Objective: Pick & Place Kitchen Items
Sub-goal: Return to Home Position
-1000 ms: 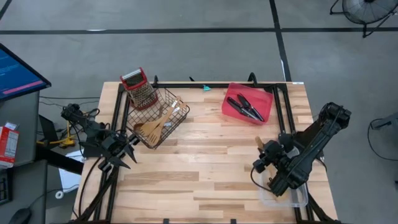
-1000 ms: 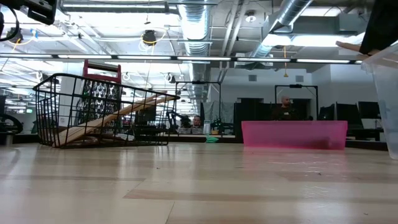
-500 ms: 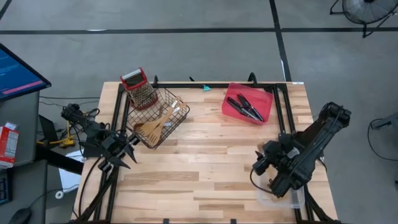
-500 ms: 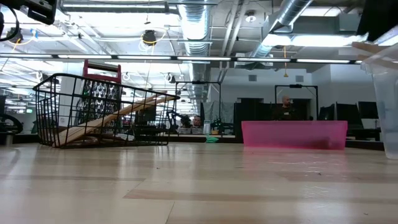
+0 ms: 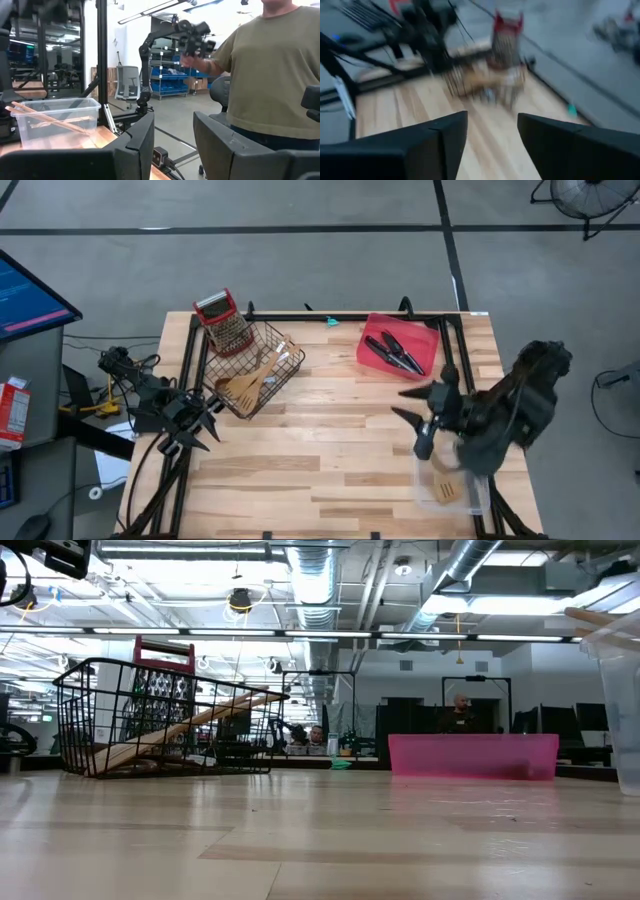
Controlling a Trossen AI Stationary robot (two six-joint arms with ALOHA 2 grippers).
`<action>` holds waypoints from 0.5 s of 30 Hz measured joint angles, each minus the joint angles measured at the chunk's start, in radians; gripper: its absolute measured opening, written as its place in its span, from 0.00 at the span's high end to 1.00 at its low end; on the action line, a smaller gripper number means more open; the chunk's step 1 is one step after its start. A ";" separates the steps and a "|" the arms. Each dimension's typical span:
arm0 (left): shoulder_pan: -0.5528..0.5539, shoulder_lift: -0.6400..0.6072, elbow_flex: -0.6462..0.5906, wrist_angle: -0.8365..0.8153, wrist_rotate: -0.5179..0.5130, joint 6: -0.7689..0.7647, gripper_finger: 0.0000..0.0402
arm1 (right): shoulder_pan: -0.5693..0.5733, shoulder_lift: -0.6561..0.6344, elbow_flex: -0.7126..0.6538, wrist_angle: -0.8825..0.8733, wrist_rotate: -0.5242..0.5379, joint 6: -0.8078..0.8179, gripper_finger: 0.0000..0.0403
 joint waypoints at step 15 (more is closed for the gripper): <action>0.000 0.000 0.000 0.000 0.000 0.000 0.71 | -0.511 -0.135 0.256 0.482 -0.715 -1.039 0.96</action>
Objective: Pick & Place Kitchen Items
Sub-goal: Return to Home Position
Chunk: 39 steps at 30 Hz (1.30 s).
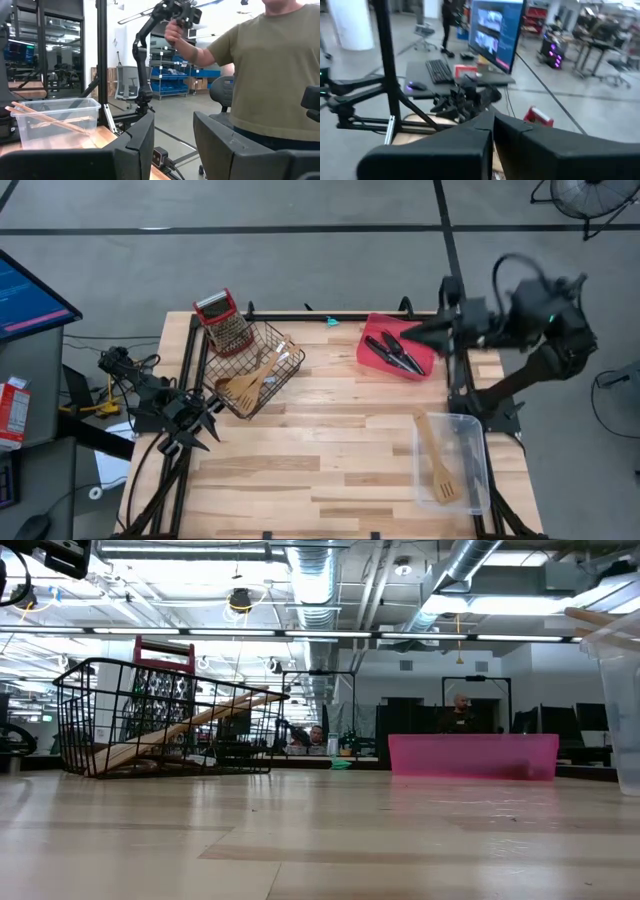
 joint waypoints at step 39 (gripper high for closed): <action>0.000 0.000 0.000 0.012 0.000 0.000 0.71 | -0.518 -0.644 -1.737 1.286 -0.441 0.380 0.99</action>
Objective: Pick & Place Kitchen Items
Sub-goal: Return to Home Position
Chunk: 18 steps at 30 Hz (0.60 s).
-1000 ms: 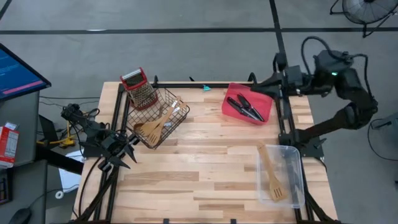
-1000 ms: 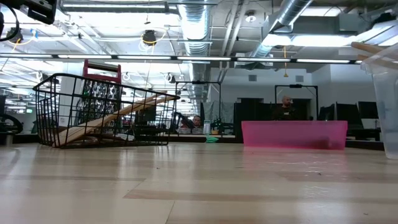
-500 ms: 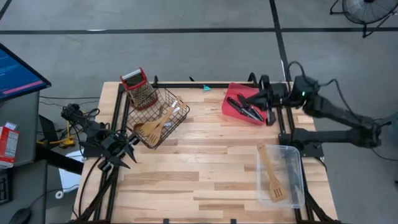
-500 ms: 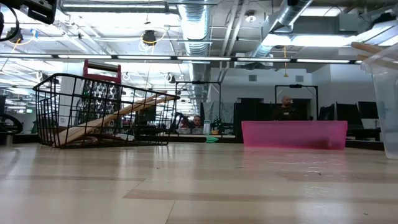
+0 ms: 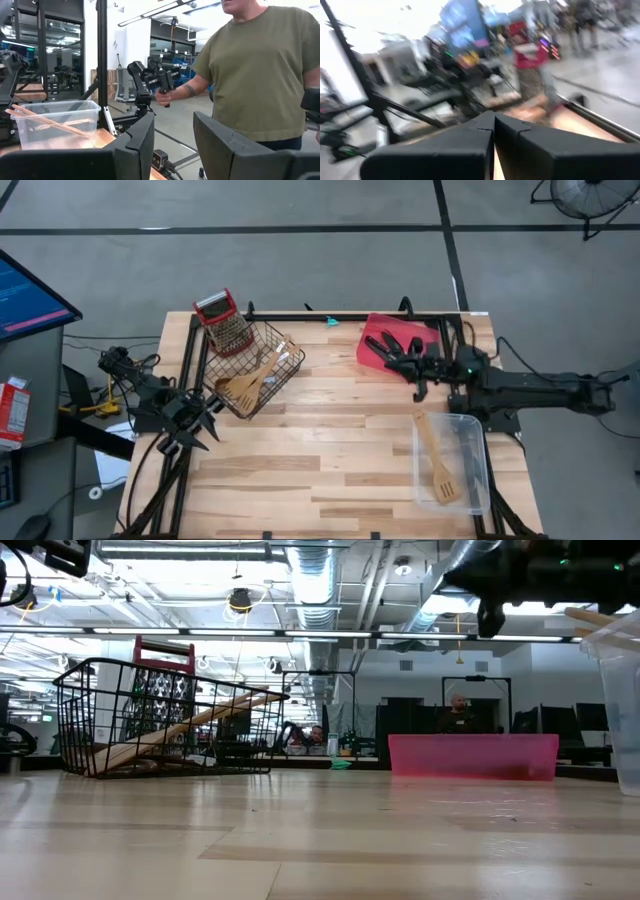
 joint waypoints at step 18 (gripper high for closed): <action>0.000 0.000 0.000 0.011 0.000 0.000 0.71 | 0.057 -0.668 -0.069 -0.349 0.079 0.091 1.00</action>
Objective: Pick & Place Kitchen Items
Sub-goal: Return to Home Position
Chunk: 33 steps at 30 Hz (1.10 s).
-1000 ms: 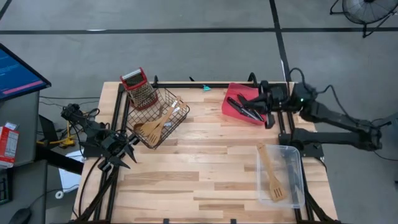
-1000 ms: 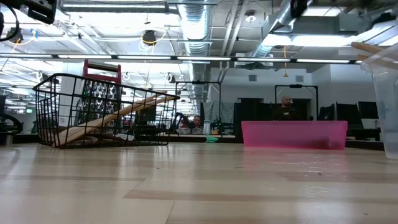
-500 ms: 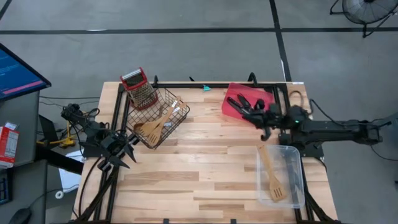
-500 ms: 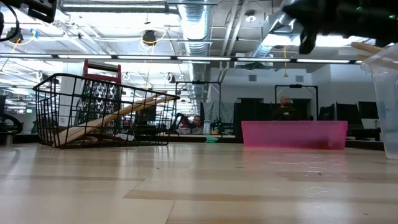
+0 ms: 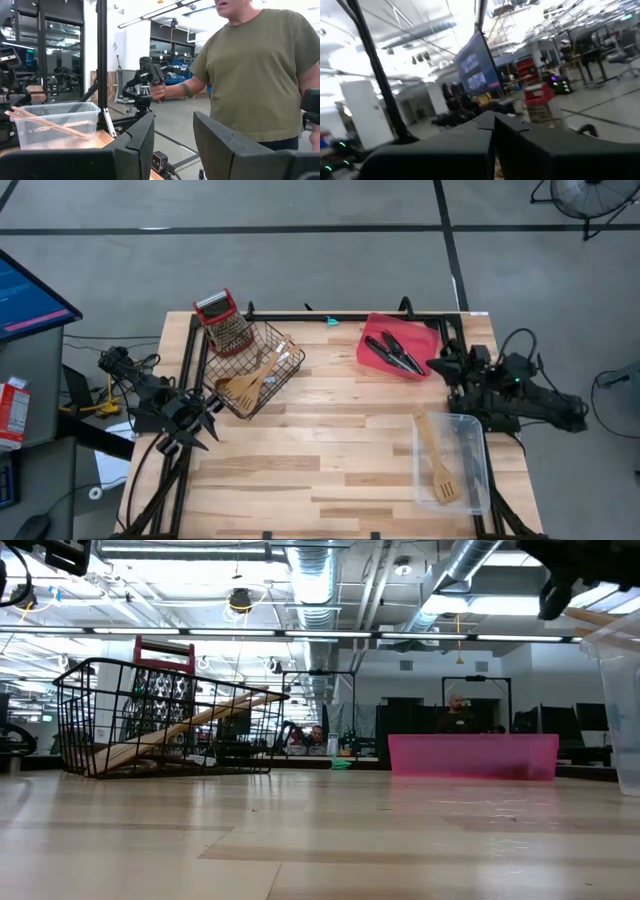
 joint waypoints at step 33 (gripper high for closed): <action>0.000 0.039 0.000 0.020 -0.016 0.000 0.71 | 0.003 0.020 -0.245 -0.053 0.049 -0.085 0.89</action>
